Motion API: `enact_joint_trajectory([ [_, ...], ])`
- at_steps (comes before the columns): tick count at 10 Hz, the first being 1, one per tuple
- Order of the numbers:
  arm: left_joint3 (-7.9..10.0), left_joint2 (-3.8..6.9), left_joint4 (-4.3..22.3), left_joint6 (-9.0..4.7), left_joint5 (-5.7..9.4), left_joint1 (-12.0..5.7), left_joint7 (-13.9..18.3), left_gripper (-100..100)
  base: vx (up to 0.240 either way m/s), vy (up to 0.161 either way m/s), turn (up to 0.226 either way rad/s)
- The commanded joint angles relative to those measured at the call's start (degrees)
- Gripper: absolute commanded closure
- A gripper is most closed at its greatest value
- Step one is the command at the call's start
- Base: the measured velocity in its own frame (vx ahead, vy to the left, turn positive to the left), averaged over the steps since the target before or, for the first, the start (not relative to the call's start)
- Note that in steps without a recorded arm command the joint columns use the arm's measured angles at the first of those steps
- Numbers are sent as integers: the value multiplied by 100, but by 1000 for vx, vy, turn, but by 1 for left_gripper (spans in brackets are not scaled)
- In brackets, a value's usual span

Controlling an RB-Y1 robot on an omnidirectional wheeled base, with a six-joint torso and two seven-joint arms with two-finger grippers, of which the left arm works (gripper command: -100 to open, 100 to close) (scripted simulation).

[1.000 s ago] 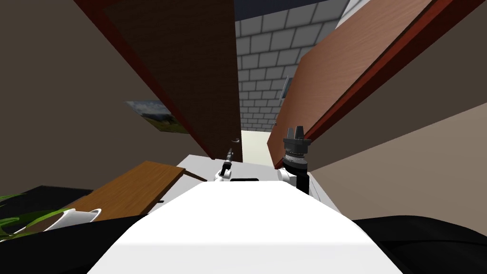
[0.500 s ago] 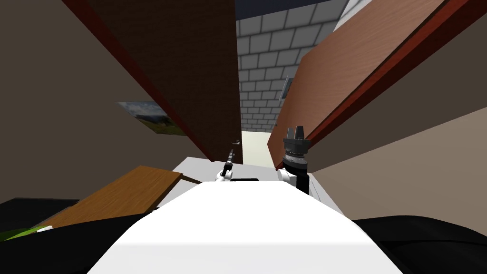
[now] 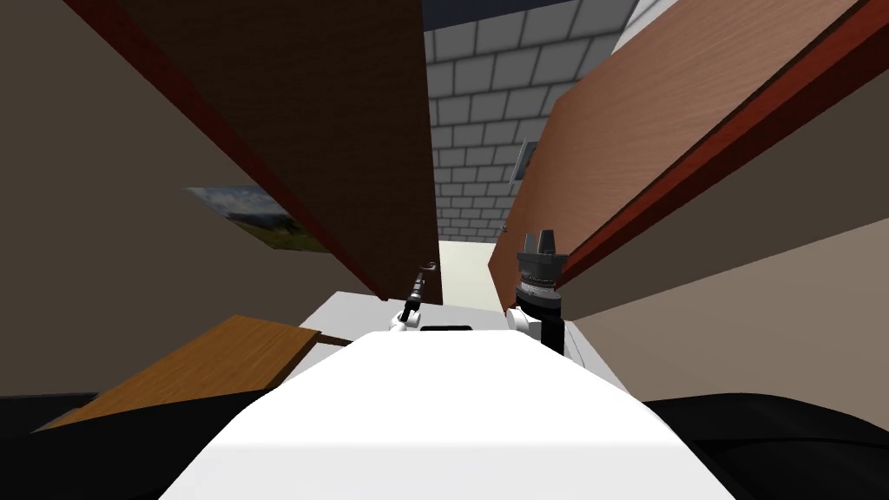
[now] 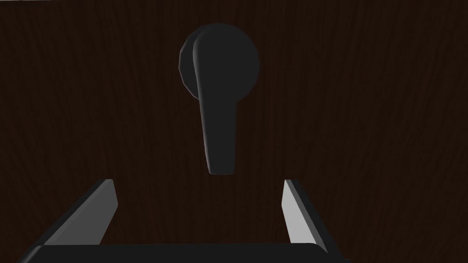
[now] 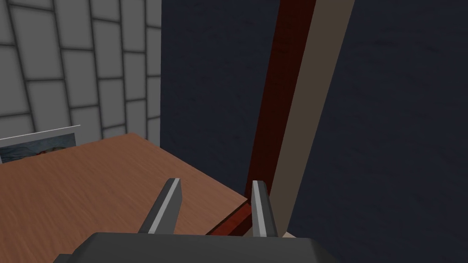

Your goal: Push the door open

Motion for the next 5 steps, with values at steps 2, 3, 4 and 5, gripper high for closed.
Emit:
enact_joint_trajectory([
  [2, 37, -14, 89, -41, 18, -40, -16, -100, 206, -13, -26],
  [3, 46, -52, 97, -45, 23, -42, -17, -100, 177, -39, -20],
  [4, 59, -126, 107, -50, 29, -44, -19, -100, 188, -31, -26],
  [5, 66, -196, 113, -54, 33, -45, -20, -100, 189, -27, -29],
])
